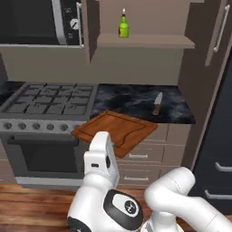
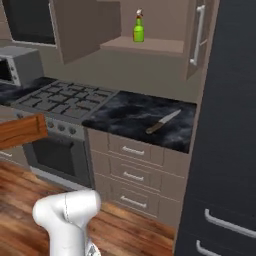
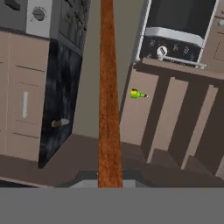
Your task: Move the cutting board and knife to the sink. Then move spray from the cabinet to the counter.
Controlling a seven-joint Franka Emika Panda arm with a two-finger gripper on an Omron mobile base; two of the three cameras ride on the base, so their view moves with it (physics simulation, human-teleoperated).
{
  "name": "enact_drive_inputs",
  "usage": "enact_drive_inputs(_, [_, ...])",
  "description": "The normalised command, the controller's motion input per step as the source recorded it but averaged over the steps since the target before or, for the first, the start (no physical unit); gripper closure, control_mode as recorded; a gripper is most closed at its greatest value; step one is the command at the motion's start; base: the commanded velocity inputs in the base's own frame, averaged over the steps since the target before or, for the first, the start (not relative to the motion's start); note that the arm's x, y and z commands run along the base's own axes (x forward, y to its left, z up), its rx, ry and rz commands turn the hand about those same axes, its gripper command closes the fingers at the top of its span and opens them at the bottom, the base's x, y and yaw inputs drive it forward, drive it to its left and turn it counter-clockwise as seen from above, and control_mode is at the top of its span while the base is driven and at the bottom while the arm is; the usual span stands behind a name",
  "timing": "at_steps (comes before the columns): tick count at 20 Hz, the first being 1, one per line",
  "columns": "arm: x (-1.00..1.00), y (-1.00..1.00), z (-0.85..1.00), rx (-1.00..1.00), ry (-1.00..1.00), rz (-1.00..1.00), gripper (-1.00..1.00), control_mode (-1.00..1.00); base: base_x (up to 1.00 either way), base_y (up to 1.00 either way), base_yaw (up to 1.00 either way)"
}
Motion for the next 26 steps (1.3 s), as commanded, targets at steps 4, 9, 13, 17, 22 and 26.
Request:
enact_drive_inputs(4, [0.00,0.00,0.00,0.00,0.00,0.00,1.00,1.00,0.00,0.00,0.83])
enact_drive_inputs(9, [0.00,0.00,0.00,0.00,0.00,0.00,1.00,1.00,0.00,0.00,0.85])
enact_drive_inputs(13, [0.00,0.00,0.00,0.00,0.00,0.00,1.00,1.00,0.00,0.00,0.82])
enact_drive_inputs(17, [0.00,0.00,0.00,0.00,0.00,0.00,1.00,1.00,0.00,0.00,0.79])
enact_drive_inputs(22, [0.00,0.00,0.00,0.00,0.00,0.00,1.00,1.00,0.00,0.00,0.76])
enact_drive_inputs(26, [0.00,0.00,0.00,0.00,0.00,0.00,1.00,1.00,0.00,0.00,0.74])
